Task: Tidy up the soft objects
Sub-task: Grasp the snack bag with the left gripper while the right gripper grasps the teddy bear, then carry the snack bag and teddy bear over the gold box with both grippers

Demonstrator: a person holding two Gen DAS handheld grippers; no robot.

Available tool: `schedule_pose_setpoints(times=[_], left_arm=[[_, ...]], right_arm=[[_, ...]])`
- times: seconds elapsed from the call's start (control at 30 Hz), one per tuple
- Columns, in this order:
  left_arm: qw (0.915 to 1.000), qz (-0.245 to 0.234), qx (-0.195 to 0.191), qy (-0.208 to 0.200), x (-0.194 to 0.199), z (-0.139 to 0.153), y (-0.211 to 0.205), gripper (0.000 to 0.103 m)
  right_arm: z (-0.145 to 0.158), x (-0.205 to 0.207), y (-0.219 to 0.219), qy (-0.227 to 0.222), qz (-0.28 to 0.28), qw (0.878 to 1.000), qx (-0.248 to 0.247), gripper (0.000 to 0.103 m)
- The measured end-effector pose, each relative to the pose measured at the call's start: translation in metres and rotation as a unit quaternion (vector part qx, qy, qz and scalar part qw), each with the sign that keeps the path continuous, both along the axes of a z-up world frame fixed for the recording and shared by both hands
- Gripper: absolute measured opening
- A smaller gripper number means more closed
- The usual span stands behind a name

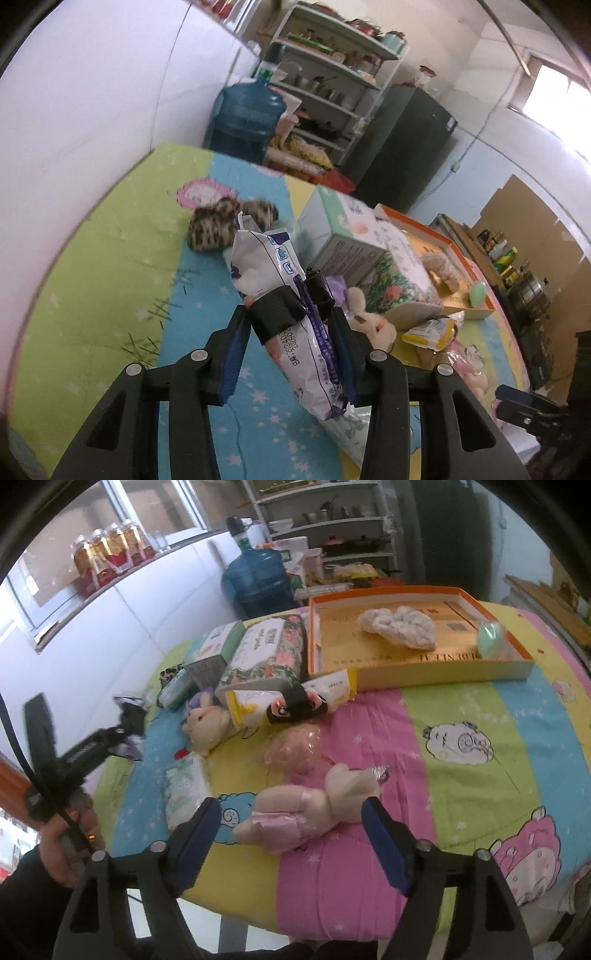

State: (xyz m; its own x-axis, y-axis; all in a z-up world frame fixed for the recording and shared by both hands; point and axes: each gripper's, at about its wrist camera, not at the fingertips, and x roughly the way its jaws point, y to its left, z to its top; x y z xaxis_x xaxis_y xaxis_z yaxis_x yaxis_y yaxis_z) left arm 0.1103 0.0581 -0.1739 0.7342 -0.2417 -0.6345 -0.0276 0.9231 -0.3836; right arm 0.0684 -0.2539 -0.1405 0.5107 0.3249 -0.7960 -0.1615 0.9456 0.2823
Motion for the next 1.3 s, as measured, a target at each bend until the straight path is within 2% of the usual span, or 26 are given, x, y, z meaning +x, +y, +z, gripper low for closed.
schedule_pose_setpoints(times=[0.13, 0.27, 0.33, 0.4, 0.63, 0.73, 0.77, 0.9, 0.93, 1.03, 1.3], left_arm=[[0.9996, -0.018, 0.015, -0.017, -0.01, 0.014, -0.001, 0.044], [0.9983, -0.041, 0.029, -0.029, -0.02, 0.025, -0.003, 0.044], [0.9974, -0.054, 0.035, -0.032, -0.025, 0.029, -0.003, 0.044], [0.9966, -0.064, 0.038, -0.035, -0.028, 0.032, -0.003, 0.044], [0.9926, -0.097, 0.061, -0.042, -0.039, 0.038, 0.0, 0.044], [0.992, -0.101, 0.063, -0.043, -0.043, 0.04, 0.004, 0.044], [0.992, -0.101, 0.063, -0.043, -0.043, 0.04, 0.004, 0.044], [0.9919, -0.104, 0.059, -0.043, -0.044, 0.04, 0.007, 0.044], [0.9917, -0.106, 0.059, -0.044, -0.045, 0.04, 0.006, 0.044], [0.9908, -0.113, 0.06, -0.046, -0.046, 0.041, 0.003, 0.044], [0.9881, -0.131, 0.059, -0.056, -0.049, 0.045, -0.008, 0.044]], right_arm=[[-0.002, 0.0, -0.01, 0.004, -0.055, 0.998, 0.025, 0.079], [-0.011, 0.0, -0.027, 0.028, -0.128, 0.987, 0.097, 0.079], [-0.018, 0.0, -0.028, 0.04, -0.149, 0.98, 0.125, 0.079], [-0.025, 0.001, -0.025, 0.049, -0.167, 0.975, 0.135, 0.079], [-0.051, 0.006, -0.013, 0.074, -0.214, 0.966, 0.126, 0.079], [-0.055, 0.005, -0.007, 0.072, -0.213, 0.969, 0.104, 0.079], [-0.054, 0.005, -0.005, 0.072, -0.21, 0.971, 0.092, 0.077], [-0.053, 0.002, 0.001, 0.07, -0.195, 0.976, 0.072, 0.052], [-0.053, 0.001, 0.002, 0.07, -0.192, 0.976, 0.072, 0.049], [-0.05, -0.004, 0.005, 0.063, -0.185, 0.979, 0.062, 0.045], [-0.031, -0.016, 0.006, 0.031, -0.17, 0.984, 0.041, 0.045]])
